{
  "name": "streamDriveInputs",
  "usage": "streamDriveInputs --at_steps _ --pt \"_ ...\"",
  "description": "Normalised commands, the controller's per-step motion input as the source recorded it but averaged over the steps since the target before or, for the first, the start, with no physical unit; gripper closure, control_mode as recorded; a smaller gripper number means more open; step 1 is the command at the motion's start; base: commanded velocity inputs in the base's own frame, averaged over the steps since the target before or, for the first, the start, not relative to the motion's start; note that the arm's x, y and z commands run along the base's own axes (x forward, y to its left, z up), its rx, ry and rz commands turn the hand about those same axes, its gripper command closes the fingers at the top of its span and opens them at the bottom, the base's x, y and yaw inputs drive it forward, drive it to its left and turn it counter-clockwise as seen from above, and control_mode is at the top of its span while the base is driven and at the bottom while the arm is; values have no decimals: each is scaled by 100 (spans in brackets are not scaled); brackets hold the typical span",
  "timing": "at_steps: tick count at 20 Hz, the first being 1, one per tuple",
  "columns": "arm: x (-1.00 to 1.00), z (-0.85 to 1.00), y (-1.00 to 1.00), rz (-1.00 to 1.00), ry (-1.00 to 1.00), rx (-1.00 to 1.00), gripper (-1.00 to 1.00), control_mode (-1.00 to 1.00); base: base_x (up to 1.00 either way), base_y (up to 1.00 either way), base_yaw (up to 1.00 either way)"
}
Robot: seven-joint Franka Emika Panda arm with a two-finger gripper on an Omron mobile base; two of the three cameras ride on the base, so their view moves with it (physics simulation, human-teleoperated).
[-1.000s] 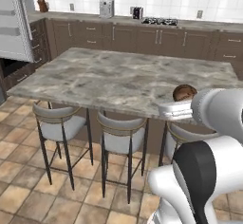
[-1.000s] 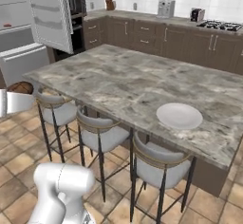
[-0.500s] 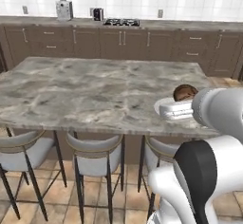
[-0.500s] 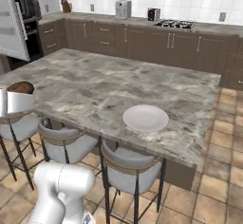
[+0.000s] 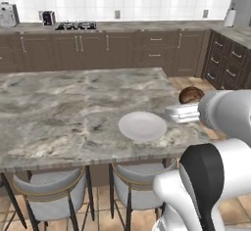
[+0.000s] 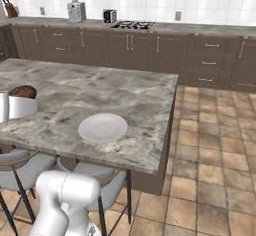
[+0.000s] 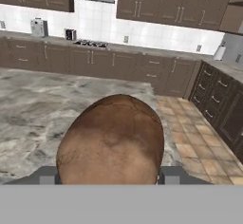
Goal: Take the cheese, steak, and potato from the fridge and place them on the plate on the dining counter to create an appetizer plate.
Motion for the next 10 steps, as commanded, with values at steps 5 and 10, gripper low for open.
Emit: streamDriveInputs --at_steps 5,10 --pt "0 0 0 0 0 0 100 100 12 -7 -17" --pt "0 0 2 -1 0 0 100 -100 0 4 -3"
